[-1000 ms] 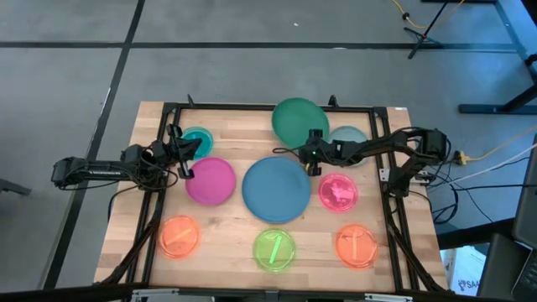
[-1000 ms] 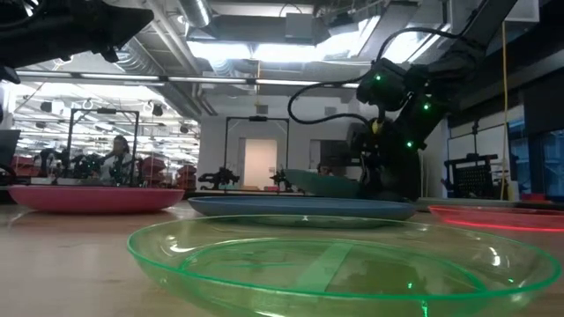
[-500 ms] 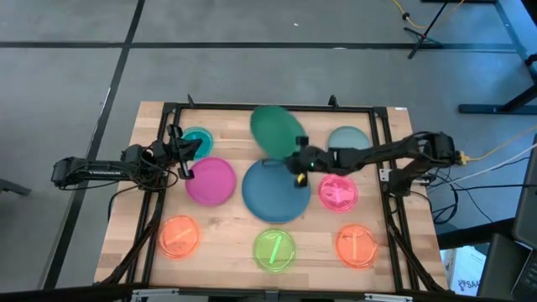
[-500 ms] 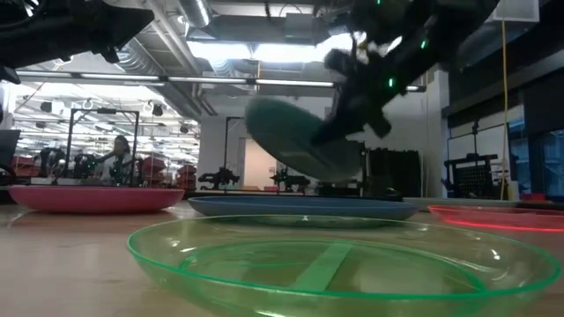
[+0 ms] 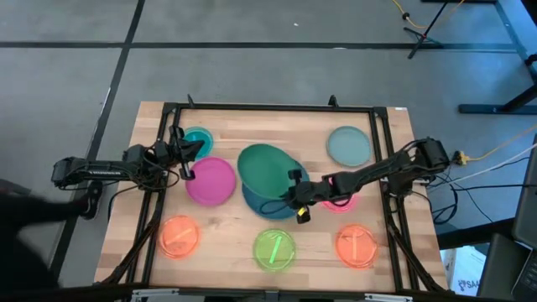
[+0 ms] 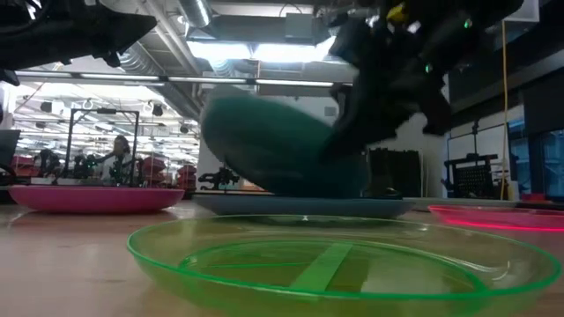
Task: Stack plastic plates
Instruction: Stack the green plate on top of the blue plate
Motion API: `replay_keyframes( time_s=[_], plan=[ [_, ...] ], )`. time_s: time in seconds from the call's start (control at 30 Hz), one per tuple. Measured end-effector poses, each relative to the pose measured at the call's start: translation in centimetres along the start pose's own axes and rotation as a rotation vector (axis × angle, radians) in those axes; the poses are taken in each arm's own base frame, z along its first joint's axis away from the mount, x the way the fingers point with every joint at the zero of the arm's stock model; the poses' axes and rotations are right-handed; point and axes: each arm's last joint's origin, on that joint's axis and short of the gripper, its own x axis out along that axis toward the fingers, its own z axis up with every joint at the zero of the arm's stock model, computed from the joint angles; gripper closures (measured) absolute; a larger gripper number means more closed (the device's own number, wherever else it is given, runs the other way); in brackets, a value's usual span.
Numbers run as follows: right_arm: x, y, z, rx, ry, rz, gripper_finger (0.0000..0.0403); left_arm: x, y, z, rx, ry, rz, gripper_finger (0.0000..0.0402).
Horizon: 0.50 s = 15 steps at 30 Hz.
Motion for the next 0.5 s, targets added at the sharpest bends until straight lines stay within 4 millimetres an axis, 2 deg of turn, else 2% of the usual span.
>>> replay_keyframes(
  time_s=[0.27,0.37,0.5],
  plan=[
    [1.3,0.4,-1.1,0.082,0.068,0.023,0.0388,0.0,0.0,0.0,0.001,0.003,0.008,0.0392],
    [1.4,0.4,-1.2,0.129,0.076,0.035,0.0351,0.0,0.0,0.0,0.001,0.004,0.007,0.0376],
    [1.3,0.5,-1.3,0.156,0.087,0.053,0.0282,0.0,0.0,-0.1,0.002,0.011,0.006,0.0348]
  ],
)
